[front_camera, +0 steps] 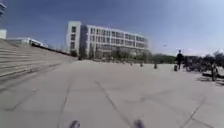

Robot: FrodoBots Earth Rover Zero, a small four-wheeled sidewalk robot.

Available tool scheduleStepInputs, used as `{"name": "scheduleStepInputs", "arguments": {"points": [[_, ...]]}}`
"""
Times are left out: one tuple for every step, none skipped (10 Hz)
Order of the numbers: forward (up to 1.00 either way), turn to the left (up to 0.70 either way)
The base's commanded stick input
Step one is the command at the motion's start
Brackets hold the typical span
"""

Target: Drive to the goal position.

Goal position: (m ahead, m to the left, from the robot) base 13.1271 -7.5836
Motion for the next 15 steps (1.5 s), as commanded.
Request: {"name": "scheduleStepInputs", "arguments": {"points": [[0.7,-0.15],[0.7,-0.25],[0.7,-0.32],[0.7,-0.35],[0.7,-0.35],[0.7,-0.35],[0.7,-0.35],[0.7,-0.35],[0.7,-0.35],[0.7,-0.35],[0.7,-0.35],[0.7,-0.35],[0.7,-0.35],[0.7,-0.35],[0.7,-0.35]]}}
